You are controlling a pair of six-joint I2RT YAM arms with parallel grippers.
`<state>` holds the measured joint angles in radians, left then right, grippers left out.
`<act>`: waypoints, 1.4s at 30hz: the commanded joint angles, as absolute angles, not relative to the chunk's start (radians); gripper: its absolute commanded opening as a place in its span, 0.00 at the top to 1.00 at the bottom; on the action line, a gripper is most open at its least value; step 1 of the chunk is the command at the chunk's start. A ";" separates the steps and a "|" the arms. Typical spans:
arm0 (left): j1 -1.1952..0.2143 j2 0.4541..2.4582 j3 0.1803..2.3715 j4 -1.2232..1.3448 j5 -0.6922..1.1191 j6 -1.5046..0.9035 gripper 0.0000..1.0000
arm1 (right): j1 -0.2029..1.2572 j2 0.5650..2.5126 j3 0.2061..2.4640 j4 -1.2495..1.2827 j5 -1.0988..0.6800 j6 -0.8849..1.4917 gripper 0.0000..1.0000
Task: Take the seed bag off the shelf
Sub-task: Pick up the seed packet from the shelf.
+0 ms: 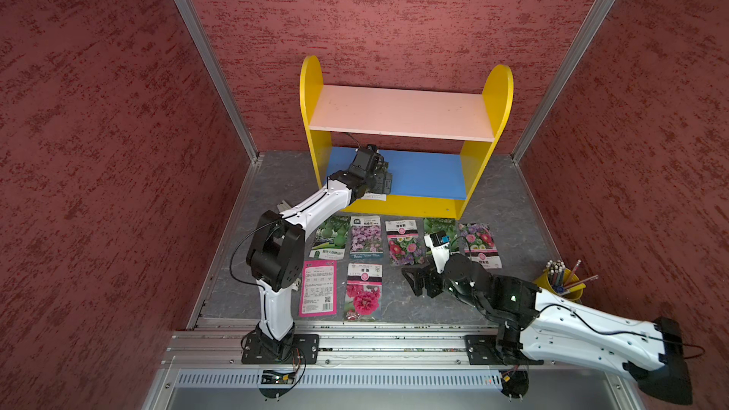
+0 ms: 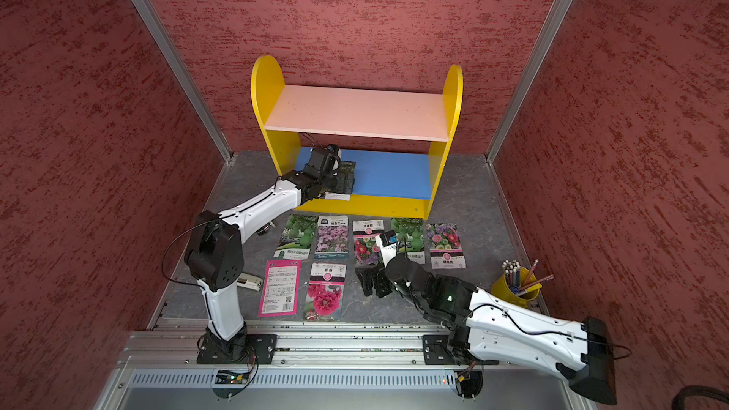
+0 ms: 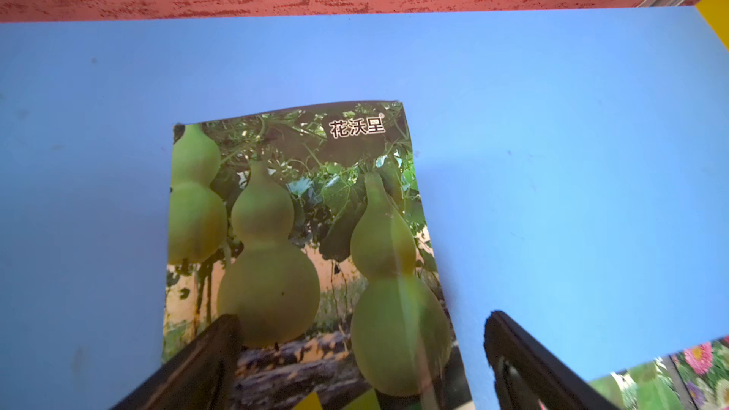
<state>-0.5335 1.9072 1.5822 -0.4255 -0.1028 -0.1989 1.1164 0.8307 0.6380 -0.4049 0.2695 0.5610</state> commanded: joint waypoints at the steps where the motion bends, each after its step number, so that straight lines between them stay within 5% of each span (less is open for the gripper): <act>1: -0.544 1.889 1.553 -0.502 -0.063 -0.236 0.00 | 1.105 0.811 0.629 -0.369 0.268 0.561 0.02; 17: -0.491 1.754 1.593 -0.461 -0.026 -0.203 0.00 | 0.976 0.912 0.652 -0.126 0.183 0.674 0.03; 31: -0.484 1.276 1.085 -0.363 0.208 -0.314 0.00 | 0.714 1.272 0.701 0.327 -0.186 0.917 0.08; 42: -0.506 0.982 0.854 -0.379 0.215 -0.431 0.00 | 0.661 1.587 0.828 0.564 -0.253 1.037 0.21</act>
